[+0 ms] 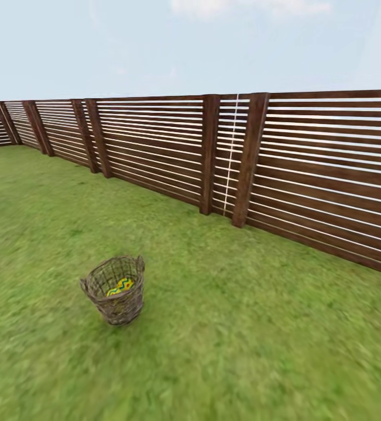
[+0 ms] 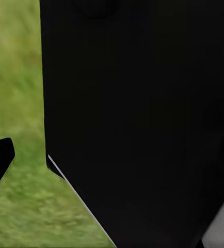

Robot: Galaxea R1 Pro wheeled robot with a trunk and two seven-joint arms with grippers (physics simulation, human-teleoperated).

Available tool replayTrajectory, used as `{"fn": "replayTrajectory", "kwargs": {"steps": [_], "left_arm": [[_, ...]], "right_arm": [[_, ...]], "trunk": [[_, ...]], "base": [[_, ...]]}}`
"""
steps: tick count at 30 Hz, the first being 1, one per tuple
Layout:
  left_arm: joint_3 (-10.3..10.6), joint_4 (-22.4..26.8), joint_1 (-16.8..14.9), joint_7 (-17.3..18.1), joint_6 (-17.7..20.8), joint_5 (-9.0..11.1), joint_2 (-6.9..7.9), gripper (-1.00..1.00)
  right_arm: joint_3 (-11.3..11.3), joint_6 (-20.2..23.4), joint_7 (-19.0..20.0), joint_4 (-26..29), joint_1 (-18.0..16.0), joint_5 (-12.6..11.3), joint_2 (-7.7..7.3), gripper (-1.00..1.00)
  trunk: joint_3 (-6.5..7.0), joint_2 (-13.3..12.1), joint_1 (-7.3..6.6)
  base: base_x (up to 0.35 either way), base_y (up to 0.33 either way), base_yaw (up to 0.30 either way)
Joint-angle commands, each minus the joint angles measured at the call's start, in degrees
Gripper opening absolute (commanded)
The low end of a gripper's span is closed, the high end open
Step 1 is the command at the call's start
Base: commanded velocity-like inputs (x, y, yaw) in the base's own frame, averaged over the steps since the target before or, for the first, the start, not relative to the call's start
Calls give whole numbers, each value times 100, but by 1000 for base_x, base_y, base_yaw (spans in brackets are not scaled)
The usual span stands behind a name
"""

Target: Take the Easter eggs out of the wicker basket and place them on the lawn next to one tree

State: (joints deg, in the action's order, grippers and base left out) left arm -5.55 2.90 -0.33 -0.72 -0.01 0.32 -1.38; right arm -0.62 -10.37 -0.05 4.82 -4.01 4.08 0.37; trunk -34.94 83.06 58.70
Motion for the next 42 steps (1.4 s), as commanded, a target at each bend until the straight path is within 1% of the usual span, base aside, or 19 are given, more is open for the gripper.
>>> {"fn": "replayTrajectory", "kwargs": {"steps": [1, 20, 30, 42], "left_arm": [[-42, 1, -2, -7, 0, 3, -2, 100], [-43, 0, -2, -7, 1, 4, 6, 100], [-35, 22, -2, -2, -6, -4, 3, 100], [-35, 26, -2, 1, -7, -5, 3, 100]], "right_arm": [[0, -16, 0, -2, -3, 42, 2, 100], [-4, -27, 14, -6, -3, 40, -2, 100], [-8, -27, 14, -5, -3, 49, -4, 100], [-17, -27, 14, -8, -3, 74, 4, 100]], "trunk": [[-5, 2, 3], [-5, 2, 3], [-5, 2, 3], [-5, 2, 3]], "base": [[339, 0, 0], [339, 0, 9], [315, -34, 269], [33, -4, 296]]}}
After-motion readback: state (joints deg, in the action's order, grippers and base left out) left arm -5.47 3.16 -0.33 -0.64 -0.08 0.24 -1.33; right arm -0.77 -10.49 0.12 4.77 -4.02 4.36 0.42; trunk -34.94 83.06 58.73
